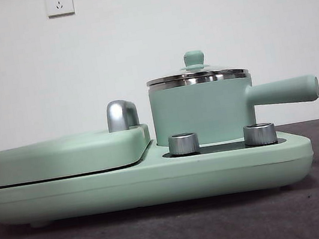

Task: Put the buns in a small steamer

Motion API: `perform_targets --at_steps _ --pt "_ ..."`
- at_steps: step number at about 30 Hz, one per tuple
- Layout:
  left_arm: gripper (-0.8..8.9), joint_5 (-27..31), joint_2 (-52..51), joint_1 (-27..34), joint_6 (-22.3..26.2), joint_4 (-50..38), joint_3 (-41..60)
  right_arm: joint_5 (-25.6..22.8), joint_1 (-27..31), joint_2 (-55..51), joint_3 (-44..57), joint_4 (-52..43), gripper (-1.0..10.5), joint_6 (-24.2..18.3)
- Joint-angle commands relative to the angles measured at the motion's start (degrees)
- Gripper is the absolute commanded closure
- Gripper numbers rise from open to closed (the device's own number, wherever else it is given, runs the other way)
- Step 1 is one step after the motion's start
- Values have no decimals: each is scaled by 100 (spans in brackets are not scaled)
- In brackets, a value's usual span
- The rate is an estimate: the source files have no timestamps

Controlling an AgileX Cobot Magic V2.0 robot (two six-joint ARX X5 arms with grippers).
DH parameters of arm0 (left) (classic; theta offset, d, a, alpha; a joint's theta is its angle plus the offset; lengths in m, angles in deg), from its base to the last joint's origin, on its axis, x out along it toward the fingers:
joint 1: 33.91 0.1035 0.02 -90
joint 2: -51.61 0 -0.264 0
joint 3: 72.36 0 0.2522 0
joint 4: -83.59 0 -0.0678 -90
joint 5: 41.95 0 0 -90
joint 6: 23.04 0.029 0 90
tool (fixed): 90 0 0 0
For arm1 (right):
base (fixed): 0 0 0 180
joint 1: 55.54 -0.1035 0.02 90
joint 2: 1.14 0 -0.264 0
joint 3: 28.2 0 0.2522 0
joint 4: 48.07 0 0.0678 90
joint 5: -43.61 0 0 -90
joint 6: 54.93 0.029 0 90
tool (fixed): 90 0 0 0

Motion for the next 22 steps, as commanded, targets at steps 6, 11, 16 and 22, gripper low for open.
perform_targets --at_steps 6,11,16,22 --pt "807 31 -247 229 2 -304 212 -2 -28 39 -39 -61 922 -61" --pt "807 -610 -1036 1453 0 -1515 1335 -7 -28 39 -42 -61 923 -61" --pt "807 -595 -1869 2643 144 -2465 2535 39 -26 39 -42 -61 922 -61" --pt "807 -286 -2813 3486 1005 -2559 3718 24 -28 39 -42 -77 922 -61"
